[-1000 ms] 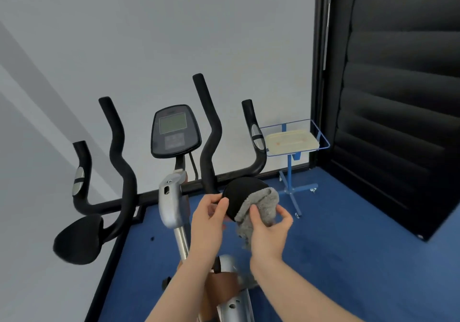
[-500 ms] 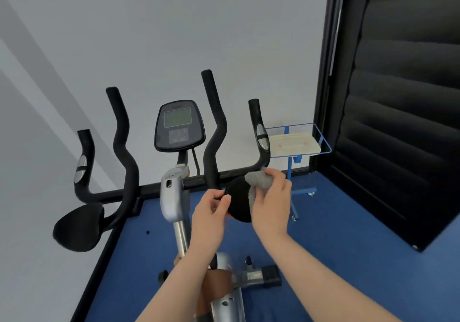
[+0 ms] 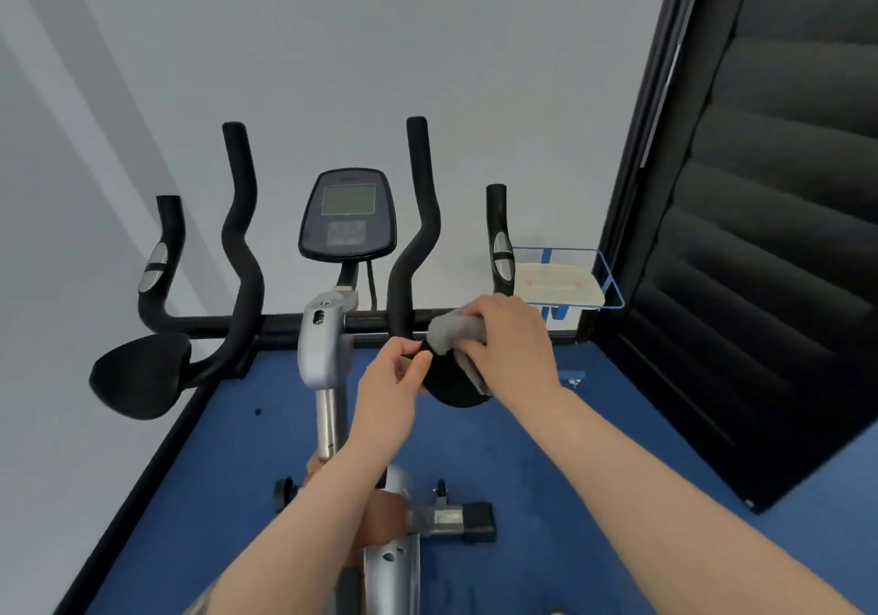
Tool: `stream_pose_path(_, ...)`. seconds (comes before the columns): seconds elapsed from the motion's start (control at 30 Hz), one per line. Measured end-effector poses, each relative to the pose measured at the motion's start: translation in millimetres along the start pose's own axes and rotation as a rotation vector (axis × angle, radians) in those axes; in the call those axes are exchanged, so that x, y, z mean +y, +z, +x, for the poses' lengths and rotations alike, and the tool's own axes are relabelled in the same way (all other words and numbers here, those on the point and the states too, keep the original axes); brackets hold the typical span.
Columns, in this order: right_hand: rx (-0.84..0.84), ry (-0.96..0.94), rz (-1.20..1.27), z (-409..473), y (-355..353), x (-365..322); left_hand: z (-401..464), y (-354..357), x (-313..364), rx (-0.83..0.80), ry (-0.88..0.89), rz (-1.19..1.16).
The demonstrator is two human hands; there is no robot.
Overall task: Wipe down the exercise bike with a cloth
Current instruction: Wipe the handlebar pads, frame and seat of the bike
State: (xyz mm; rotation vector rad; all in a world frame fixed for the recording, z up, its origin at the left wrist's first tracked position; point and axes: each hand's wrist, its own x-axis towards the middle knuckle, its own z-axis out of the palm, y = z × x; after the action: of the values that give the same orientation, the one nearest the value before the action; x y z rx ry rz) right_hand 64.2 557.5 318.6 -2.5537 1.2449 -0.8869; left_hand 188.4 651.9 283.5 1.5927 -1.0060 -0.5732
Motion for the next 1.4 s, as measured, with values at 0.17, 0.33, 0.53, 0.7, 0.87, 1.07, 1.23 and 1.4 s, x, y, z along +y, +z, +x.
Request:
stream_pose_path(0.17, -0.006, -0.202, -0.145, -32.9, 10.4, -5.4, -0.4, -0.9, -2.1, -0.013, -0.018, -0.026)
stream_pose_path(0.33, -0.045, -0.124, 0.002, -14.1, 6.4, -2.5, 1.7, 3.2, -6.4, 0.011, -0.011, -0.019)
stream_pose_path(0.53, -0.170, -0.262, -0.095, -18.3, 3.5, 2.7, 1.2, 4.2, -10.6, 0.012, -0.011, -0.025)
stream_pose_path(0.7, -0.085, -0.133, -0.050, -3.6, 5.6, -8.7, 0.6, 4.5, -11.8, 0.021, -0.006, -0.051)
stream_pose_path(0.87, -0.173, -0.130, 0.054, -22.4, 9.6, -8.2, 2.1, 2.0, -10.9, 0.013, -0.010, -0.080)
stream_pose_path(1.07, -0.125, -0.036, 0.148, -21.9, 11.1, -21.2, -5.1, 5.3, -6.6, 0.047, -0.055, -0.216)
stream_pose_path(1.23, -0.236, -0.128, 0.142, -8.1, -10.6, -2.0, 2.2, 4.4, -6.0, 0.089, -0.022, -0.093)
stream_pose_path(1.4, -0.127, -0.035, 0.084, 5.2, -8.3, 14.8, 15.9, 20.2, 2.2, 0.118, 0.112, 0.104)
